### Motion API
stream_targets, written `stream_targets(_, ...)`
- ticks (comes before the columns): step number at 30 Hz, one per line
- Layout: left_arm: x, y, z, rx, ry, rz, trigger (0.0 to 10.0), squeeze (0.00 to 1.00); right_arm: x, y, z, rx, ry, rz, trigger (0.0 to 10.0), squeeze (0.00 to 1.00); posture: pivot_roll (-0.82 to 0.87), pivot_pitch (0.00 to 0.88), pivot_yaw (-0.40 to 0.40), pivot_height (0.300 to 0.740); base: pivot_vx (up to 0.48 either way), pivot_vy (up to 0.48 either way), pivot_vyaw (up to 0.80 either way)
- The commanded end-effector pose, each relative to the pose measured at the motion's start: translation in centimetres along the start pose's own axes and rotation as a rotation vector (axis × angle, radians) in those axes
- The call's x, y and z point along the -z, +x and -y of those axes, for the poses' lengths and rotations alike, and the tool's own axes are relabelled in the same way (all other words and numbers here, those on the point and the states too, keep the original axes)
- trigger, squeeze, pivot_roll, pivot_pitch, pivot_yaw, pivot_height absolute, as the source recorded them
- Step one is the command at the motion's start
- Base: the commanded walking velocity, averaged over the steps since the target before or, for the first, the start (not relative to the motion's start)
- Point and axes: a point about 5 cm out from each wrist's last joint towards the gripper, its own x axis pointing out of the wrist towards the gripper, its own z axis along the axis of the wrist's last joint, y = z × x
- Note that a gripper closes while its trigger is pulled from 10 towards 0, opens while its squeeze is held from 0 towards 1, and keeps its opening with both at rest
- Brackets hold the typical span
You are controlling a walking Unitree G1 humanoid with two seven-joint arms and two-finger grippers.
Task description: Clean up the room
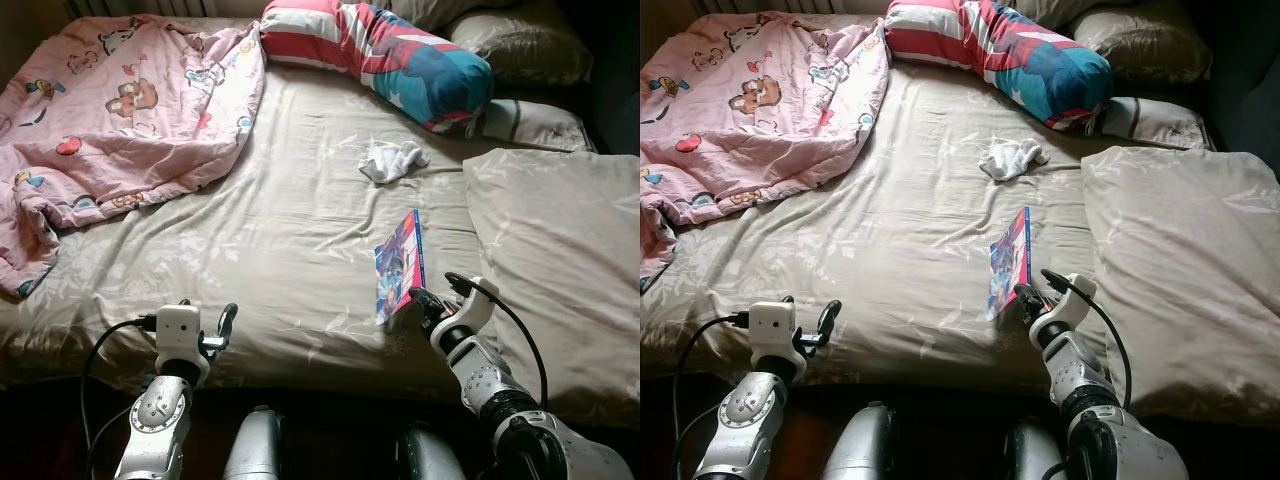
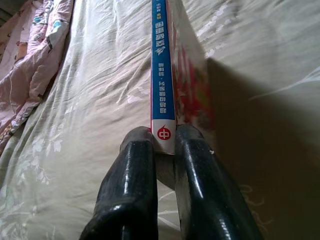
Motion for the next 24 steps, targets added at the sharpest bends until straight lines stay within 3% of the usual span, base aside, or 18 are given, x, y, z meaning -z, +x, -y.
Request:
stream_targets(1, 0.2, -0.3, 0.0, 0.004, 0.003, -0.01, 10.0, 0.0, 1.1, -0.3, 0.4, 0.024, -0.007, -0.042, 10.0, 0.0, 0.18, 0.226, 0.032, 0.641, 0.0, 0.0, 0.0)
stream_targets(4, 0.1, -0.5, -0.1, 0.006, 0.005, -0.01, 10.0, 0.0, 1.0, -0.7, 1.5, 0.136, -0.05, -0.036, 10.0, 0.0, 0.19, 0.235, 0.038, 0.641, 0.0, 0.0, 0.0)
stream_targets(11, 0.3, -0.8, -0.2, 0.011, 0.009, -0.024, 10.0, 0.0, -0.3, -1.2, 2.8, 0.251, -0.124, 0.001, 10.0, 0.0, 0.18, 0.241, 0.047, 0.641, 0.0, 0.0, 0.0)
stream_targets(21, 0.3, -0.6, 0.1, 0.025, 0.007, -0.027, 10.0, 0.0, -0.8, -1.5, 3.6, 0.315, -0.136, 0.031, 10.0, 0.0, 0.18, 0.24, 0.053, 0.641, 0.0, 0.0, 0.0)
stream_targets(22, 0.3, -0.6, 0.1, 0.025, 0.006, -0.026, 10.0, 0.0, -0.9, -1.5, 3.6, 0.315, -0.137, 0.032, 10.0, 0.31, 0.18, 0.24, 0.053, 0.641, 0.0, 0.0, 0.0)
stream_targets(23, 0.3, -0.6, 0.1, 0.026, 0.006, -0.026, 10.0, 0.0, -0.9, -1.5, 3.5, 0.316, -0.138, 0.033, 10.0, 0.38, 0.18, 0.24, 0.053, 0.641, 0.0, 0.0, 0.0)
stream_targets(24, 0.3, -0.6, 0.1, 0.026, 0.006, -0.026, 10.0, 0.0, -0.9, -1.5, 3.5, 0.317, -0.14, 0.034, 10.0, 0.68, 0.18, 0.239, 0.053, 0.641, 0.0, 0.0, 0.0)
